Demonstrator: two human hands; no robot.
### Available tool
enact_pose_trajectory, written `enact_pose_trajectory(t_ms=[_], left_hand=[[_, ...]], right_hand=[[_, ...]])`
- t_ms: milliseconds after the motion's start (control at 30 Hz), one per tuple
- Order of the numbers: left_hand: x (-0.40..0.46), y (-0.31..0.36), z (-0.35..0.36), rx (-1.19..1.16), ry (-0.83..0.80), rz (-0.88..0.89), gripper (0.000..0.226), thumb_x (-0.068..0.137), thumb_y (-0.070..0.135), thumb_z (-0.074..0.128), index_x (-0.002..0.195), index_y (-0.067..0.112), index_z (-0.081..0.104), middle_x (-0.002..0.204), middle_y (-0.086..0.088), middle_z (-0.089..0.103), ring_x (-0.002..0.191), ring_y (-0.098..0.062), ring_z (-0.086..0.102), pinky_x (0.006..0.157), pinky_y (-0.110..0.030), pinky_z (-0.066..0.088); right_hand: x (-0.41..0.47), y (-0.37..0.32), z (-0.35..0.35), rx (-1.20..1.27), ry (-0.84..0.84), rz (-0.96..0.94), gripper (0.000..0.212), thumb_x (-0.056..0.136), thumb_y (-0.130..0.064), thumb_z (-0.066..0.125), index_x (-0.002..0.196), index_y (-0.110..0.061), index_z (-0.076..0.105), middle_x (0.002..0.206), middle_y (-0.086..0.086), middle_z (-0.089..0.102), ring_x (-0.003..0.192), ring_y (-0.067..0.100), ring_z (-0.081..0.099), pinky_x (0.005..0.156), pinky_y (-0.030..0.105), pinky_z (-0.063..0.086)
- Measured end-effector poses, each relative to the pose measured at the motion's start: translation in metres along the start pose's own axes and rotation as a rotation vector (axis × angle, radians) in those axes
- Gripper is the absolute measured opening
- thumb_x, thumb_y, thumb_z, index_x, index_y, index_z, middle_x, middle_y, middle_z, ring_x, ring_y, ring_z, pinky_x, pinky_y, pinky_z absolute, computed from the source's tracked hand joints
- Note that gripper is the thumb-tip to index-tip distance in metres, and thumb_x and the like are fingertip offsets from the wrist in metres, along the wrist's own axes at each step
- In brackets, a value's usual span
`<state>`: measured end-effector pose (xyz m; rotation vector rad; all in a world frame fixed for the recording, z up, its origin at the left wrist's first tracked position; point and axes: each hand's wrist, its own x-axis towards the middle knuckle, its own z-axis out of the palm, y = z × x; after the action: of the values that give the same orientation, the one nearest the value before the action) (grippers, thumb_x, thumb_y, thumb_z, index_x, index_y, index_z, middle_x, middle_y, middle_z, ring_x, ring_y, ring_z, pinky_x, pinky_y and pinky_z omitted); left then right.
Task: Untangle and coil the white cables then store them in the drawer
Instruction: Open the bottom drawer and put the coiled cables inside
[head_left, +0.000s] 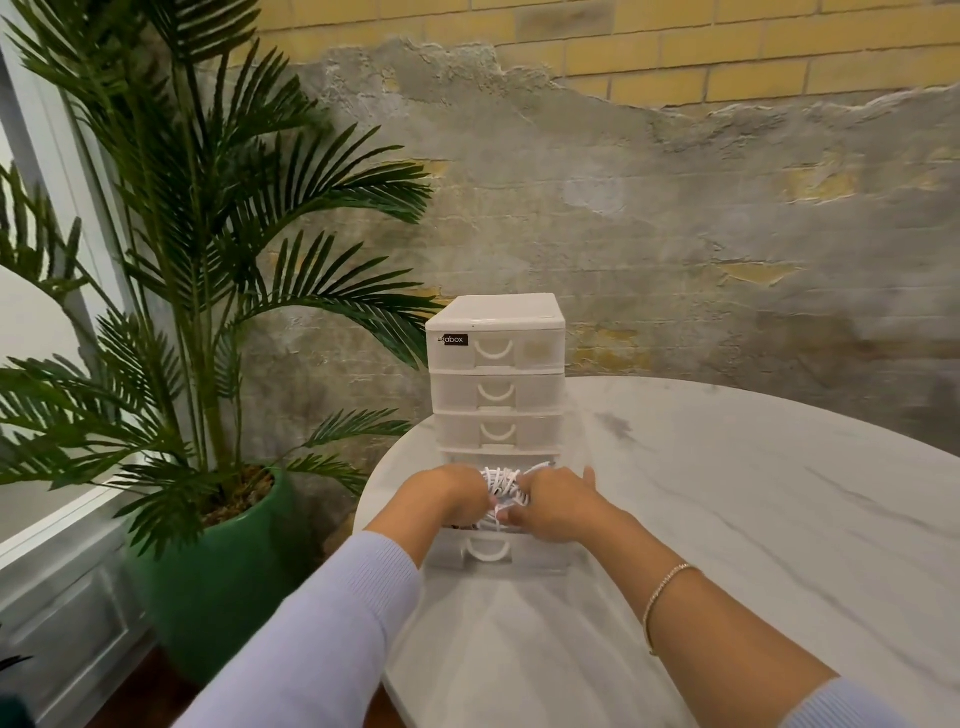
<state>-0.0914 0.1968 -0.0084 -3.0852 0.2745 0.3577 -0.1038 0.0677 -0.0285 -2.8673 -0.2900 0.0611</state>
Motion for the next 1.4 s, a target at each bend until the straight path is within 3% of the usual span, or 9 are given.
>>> enact_pose_trajectory(t_ms=[100,200,333,433,667,767,833,967,1400], left_hand=[[-0.004,0.006,0.002,0.007,0.013,-0.028,0.040,0.103,0.014,0.029,0.137,-0.002,0.039,0.138,-0.020,0.043,0.123,-0.030,0.047,0.099,-0.033,0.037],[-0.002,0.005,0.002,0.084,0.012,-0.002,0.038,0.102,0.013,0.030,0.134,-0.002,0.043,0.135,-0.019,0.047,0.118,-0.030,0.050,0.097,-0.034,0.040],[-0.002,0.001,-0.013,0.109,0.121,-0.012,0.037,0.098,0.032,0.045,0.122,0.006,0.055,0.123,-0.012,0.058,0.110,-0.027,0.055,0.089,-0.034,0.045],[-0.002,-0.001,-0.029,-0.009,0.325,-0.049,0.035,0.096,0.035,0.046,0.118,0.011,0.059,0.118,-0.008,0.060,0.106,-0.026,0.057,0.084,-0.035,0.047],[-0.002,-0.001,-0.061,-0.231,0.950,0.032,0.027,0.096,0.020,0.042,0.115,0.013,0.060,0.117,-0.004,0.060,0.110,-0.021,0.051,0.084,-0.034,0.044],[-0.001,-0.004,-0.067,-0.201,1.116,0.084,0.034,0.093,0.014,0.047,0.126,0.010,0.052,0.130,-0.007,0.048,0.122,-0.020,0.037,0.084,-0.028,0.040],[0.002,-0.009,-0.072,-0.180,1.122,0.091,0.044,0.091,0.011,0.049,0.134,0.008,0.045,0.140,-0.010,0.039,0.128,-0.024,0.030,0.099,-0.030,0.034],[0.005,-0.017,-0.081,-0.158,0.956,0.018,0.060,0.093,0.018,0.050,0.147,0.013,0.024,0.155,-0.010,0.018,0.142,-0.026,0.011,0.117,-0.037,0.007],[0.016,-0.023,-0.086,-0.121,0.760,0.058,0.067,0.094,0.022,0.053,0.150,0.022,0.017,0.158,-0.002,0.013,0.146,-0.023,0.003,0.117,-0.046,-0.003]], right_hand=[[-0.001,-0.003,-0.002,-0.009,-0.024,-0.004,0.046,0.092,-0.046,0.049,0.124,-0.013,0.052,0.138,0.009,0.046,0.133,0.026,0.037,0.115,0.048,0.011],[0.001,-0.001,-0.001,0.021,-0.002,-0.033,0.046,0.090,-0.044,0.054,0.124,-0.013,0.054,0.132,0.011,0.052,0.123,0.026,0.046,0.103,0.036,0.034],[-0.003,0.009,-0.007,0.218,0.167,-0.054,0.041,0.088,-0.032,0.063,0.124,-0.013,0.059,0.126,0.008,0.060,0.115,0.023,0.055,0.091,0.027,0.042],[-0.002,0.025,-0.013,0.305,0.293,0.023,0.044,0.090,-0.026,0.060,0.130,-0.008,0.054,0.136,0.009,0.053,0.125,0.024,0.049,0.100,0.029,0.038],[0.010,0.034,-0.005,0.096,0.098,-0.046,0.041,0.098,-0.034,0.042,0.131,-0.012,0.050,0.137,0.010,0.050,0.126,0.027,0.044,0.104,0.034,0.036],[0.012,0.029,-0.007,-0.081,0.071,-0.066,0.045,0.100,-0.039,0.032,0.134,-0.014,0.046,0.141,0.005,0.046,0.135,0.024,0.032,0.113,0.039,0.021],[0.011,0.026,-0.010,-0.208,0.066,-0.089,0.047,0.101,-0.041,0.027,0.132,-0.015,0.049,0.140,0.003,0.047,0.137,0.021,0.027,0.115,0.043,0.012],[0.011,0.018,-0.015,-0.354,0.127,-0.103,0.049,0.102,-0.039,0.023,0.118,-0.012,0.060,0.127,0.006,0.054,0.125,0.023,0.031,0.103,0.039,0.026],[0.015,0.018,-0.012,-0.195,0.142,-0.090,0.055,0.096,-0.053,0.029,0.127,-0.016,0.055,0.129,0.010,0.043,0.122,0.027,0.028,0.099,0.037,0.034]])
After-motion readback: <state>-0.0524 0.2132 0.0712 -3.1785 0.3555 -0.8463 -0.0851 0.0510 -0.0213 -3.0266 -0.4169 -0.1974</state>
